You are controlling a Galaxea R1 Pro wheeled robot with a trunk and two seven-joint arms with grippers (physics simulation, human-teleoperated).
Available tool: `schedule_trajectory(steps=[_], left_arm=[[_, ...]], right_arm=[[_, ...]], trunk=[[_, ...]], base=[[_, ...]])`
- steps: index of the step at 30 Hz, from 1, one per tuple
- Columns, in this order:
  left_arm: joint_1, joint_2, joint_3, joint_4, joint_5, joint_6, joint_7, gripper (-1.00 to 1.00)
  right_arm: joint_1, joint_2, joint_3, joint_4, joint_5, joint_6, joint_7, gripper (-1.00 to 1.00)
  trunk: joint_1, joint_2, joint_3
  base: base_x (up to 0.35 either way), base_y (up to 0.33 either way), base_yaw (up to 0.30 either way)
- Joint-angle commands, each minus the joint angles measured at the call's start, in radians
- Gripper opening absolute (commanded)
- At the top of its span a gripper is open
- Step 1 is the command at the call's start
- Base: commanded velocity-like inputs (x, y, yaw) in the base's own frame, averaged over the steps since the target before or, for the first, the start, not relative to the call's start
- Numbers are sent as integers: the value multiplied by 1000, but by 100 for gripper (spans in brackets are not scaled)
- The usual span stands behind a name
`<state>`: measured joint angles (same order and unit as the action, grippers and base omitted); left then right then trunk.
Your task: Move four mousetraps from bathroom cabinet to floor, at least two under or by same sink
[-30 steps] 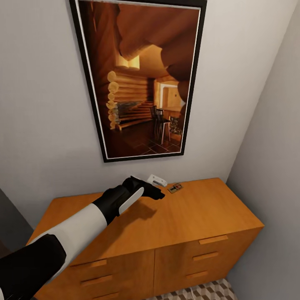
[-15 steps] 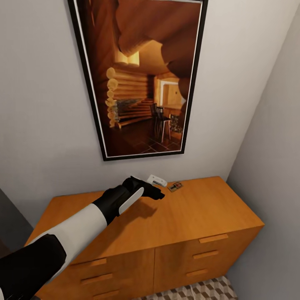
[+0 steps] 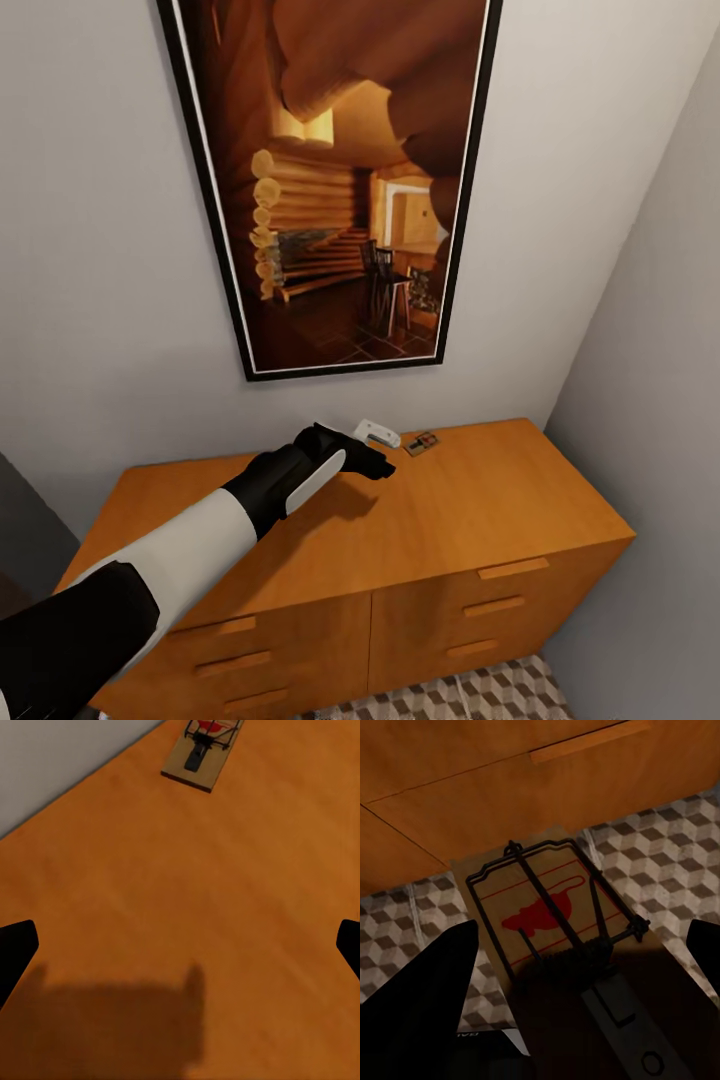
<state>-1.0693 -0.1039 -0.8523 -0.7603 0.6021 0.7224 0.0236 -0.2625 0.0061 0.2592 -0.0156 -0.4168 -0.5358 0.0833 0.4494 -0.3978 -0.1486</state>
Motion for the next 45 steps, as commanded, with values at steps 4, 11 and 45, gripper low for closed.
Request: schedule_trajectory(steps=[4,11,45], left_arm=[[-1,-9,-3,-1,4,3,3,100],[-1,-11,-4,-1,3,2,4,100],[-1,-11,-5,1,1,3,4,100]], right_arm=[[-1,0,3,2,-11,-4,8,-100],[-1,0,3,2,-11,-4,7,-100],[-1,2,3,2,-11,-4,7,-100]], trunk=[[1,-2,-4],[1,-2,-4],[1,-2,-4]], base=[[139,-123,0],[137,-128,0],[41,-2,0]])
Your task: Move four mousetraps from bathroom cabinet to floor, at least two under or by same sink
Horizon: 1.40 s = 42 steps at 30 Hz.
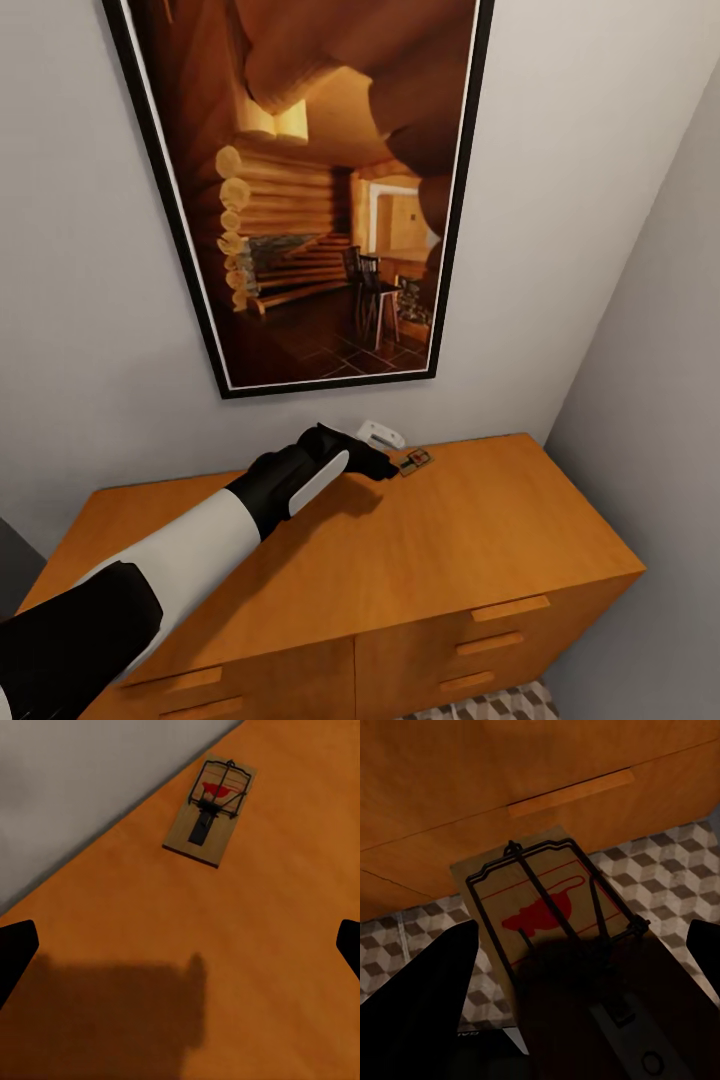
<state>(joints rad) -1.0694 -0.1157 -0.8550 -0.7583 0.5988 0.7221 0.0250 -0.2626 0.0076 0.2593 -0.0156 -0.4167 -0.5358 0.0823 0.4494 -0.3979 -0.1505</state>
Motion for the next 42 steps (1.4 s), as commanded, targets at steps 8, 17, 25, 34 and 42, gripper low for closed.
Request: schedule_trajectory(steps=[8,17,25,34,42], left_arm=[[-1,-1,-55,-1,6,2,3,100],[-1,-1,-61,-1,7,2,3,100],[-1,-1,-61,-1,8,2,3,100],[-1,-1,-61,-1,9,2,3,100],[-1,-1,-61,-1,9,2,3,100]], right_arm=[[-1,0,3,2,-11,-4,8,-100],[-1,0,3,2,-11,-4,9,-100],[-1,0,3,2,-11,-4,9,-100],[-1,0,3,2,-11,-4,9,-100],[-1,0,3,2,-11,-4,10,-100]], trunk=[[1,-2,-2],[1,-2,-5],[1,-2,-13],[1,-2,-20],[1,-2,-20]], base=[[0,0,0],[0,0,0],[0,0,0],[0,0,0],[0,0,0]])
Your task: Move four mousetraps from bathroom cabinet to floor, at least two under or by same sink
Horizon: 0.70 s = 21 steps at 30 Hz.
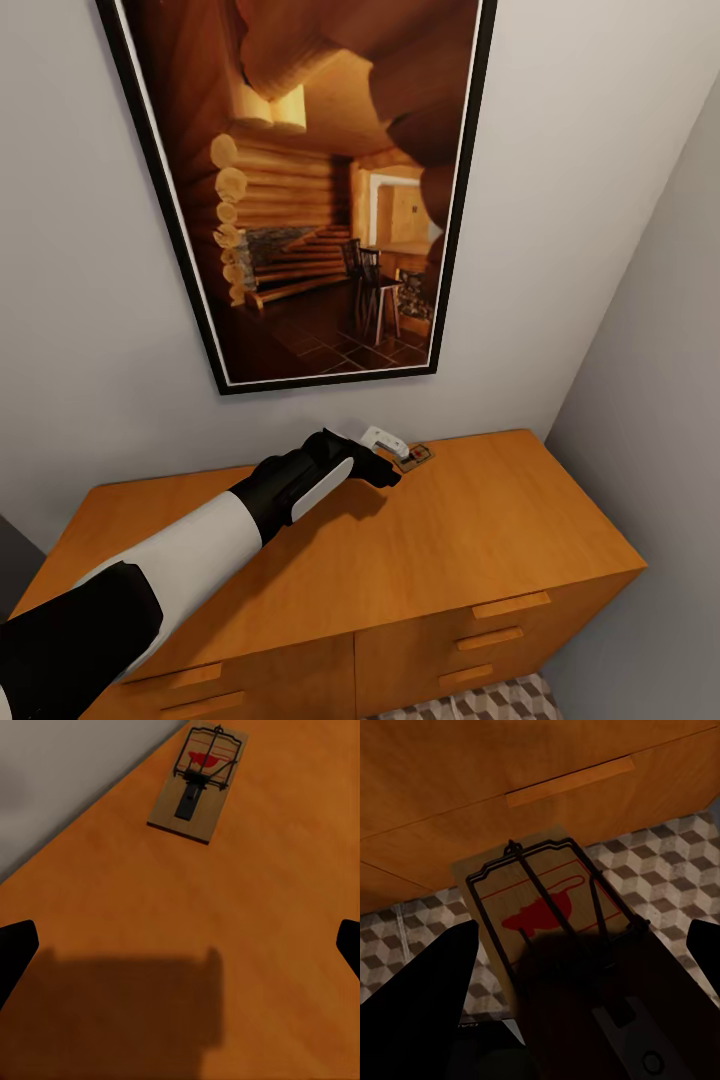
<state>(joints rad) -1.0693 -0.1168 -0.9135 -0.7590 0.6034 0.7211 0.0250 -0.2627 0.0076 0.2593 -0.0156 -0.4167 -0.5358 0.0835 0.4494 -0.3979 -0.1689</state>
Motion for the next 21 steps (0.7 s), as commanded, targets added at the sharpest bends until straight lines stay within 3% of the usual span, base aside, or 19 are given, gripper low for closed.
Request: schedule_trajectory(steps=[1,21], left_arm=[[-1,0,-2,-1,4,3,3,100],[-1,0,-4,-2,4,3,3,100]], right_arm=[[-1,0,3,2,-11,-4,9,-100],[-1,0,3,2,-11,-4,9,-100]], trunk=[[1,-2,-2],[1,-2,-2]], base=[[0,0,0],[0,0,0]])
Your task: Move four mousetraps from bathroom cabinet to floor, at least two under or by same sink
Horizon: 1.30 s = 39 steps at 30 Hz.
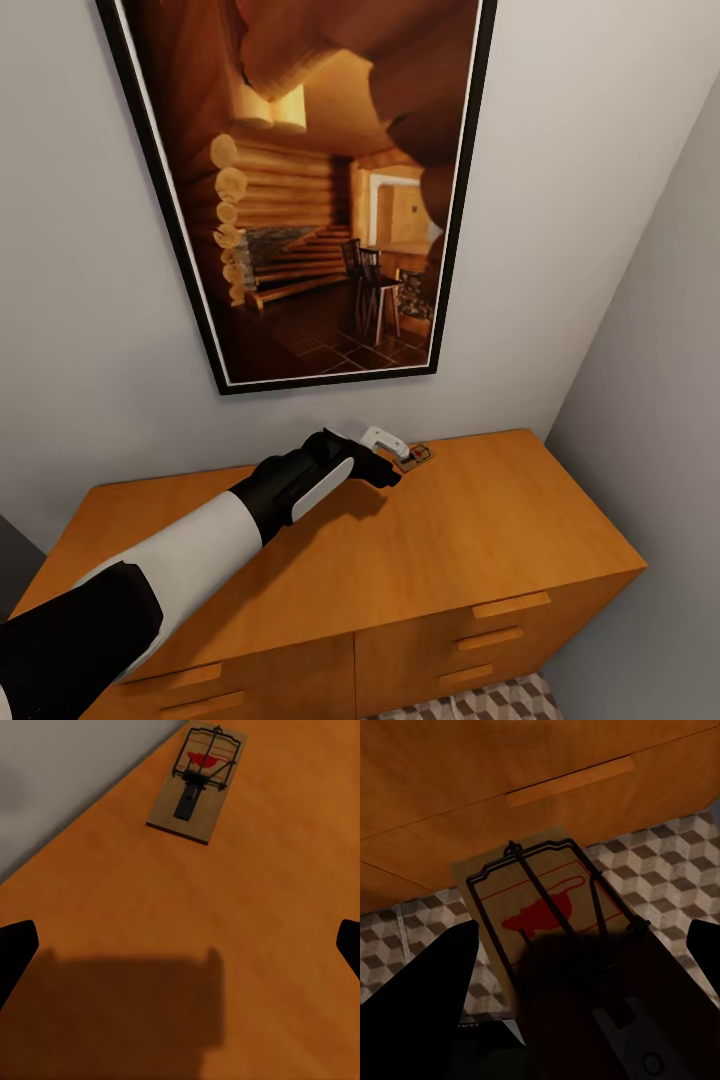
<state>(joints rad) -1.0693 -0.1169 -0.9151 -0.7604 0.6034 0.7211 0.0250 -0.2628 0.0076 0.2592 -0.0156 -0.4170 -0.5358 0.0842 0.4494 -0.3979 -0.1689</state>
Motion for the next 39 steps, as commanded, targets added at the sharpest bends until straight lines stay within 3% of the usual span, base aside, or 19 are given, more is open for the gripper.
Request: schedule_trajectory(steps=[1,21,30,39], left_arm=[[-1,0,-2,-1,4,3,3,100],[-1,-2,3,-13,1,3,3,100],[-1,-20,4,-14,-3,4,4,100],[-1,-23,5,-14,-4,3,3,100]], right_arm=[[-1,0,3,2,-11,-4,8,-100],[-1,0,3,2,-11,-4,8,-100],[-1,0,3,2,-11,-4,8,-100],[-1,0,3,2,-11,-4,8,-100]], trunk=[[1,-2,-2],[1,-2,-2],[1,-2,-2],[1,-2,-2]], base=[[0,0,0],[29,0,0],[2,0,0],[0,0,0]])
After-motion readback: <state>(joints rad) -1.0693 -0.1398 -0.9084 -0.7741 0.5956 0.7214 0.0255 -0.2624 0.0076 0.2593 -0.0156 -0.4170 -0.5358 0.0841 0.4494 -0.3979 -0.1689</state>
